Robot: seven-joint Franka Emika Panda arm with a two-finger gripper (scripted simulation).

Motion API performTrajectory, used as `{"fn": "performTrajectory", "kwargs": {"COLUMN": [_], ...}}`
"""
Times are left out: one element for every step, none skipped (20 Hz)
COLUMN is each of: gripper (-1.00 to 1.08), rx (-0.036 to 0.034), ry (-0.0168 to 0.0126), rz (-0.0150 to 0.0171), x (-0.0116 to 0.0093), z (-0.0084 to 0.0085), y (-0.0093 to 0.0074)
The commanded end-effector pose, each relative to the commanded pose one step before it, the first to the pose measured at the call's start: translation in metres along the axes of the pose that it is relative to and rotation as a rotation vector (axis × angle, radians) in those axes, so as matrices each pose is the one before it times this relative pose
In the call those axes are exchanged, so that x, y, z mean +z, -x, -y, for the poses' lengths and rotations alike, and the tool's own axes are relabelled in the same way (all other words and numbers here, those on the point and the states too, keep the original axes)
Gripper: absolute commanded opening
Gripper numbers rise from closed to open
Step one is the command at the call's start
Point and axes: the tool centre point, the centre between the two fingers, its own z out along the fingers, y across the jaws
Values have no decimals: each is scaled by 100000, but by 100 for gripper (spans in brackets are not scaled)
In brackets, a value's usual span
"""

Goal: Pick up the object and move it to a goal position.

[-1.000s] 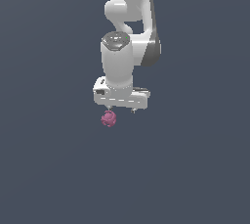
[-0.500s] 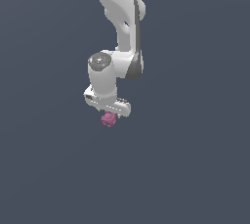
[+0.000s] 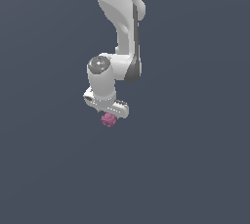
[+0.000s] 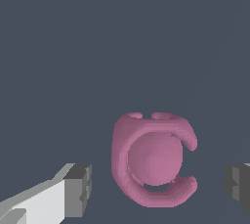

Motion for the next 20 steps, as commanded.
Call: {"fn": "performTrajectory", "kwargs": {"gripper": [100,100,100,100,100,100,100,100,100,100,100,100,-100,-100,-100,-100,-100,-100,-100,-100], "rx": [105,68,68,68,48,48,48,0,0,48,0,0,0,0,0,0,0,0,0,0], "ry": [50,11,11,11,7,7,5,0,0,-4,0,0,0,0,0,0,0,0,0,0], "rz": [95,-8,-8,-8,-6,-6,-6,0,0,-7,0,0,0,0,0,0,0,0,0,0], "x": [943,507,564,534,467,399,330,262,193,124,71,22,0,0,0,0,0,0,0,0], "z": [-47,-25,-23,-24,-13,-14,-14,13,13,-17,8,3,0,0,0,0,0,0,0,0], "y": [70,19,22,18,13,3,-8,-11,-20,-30,-20,-8,0,0,0,0,0,0,0,0]}}
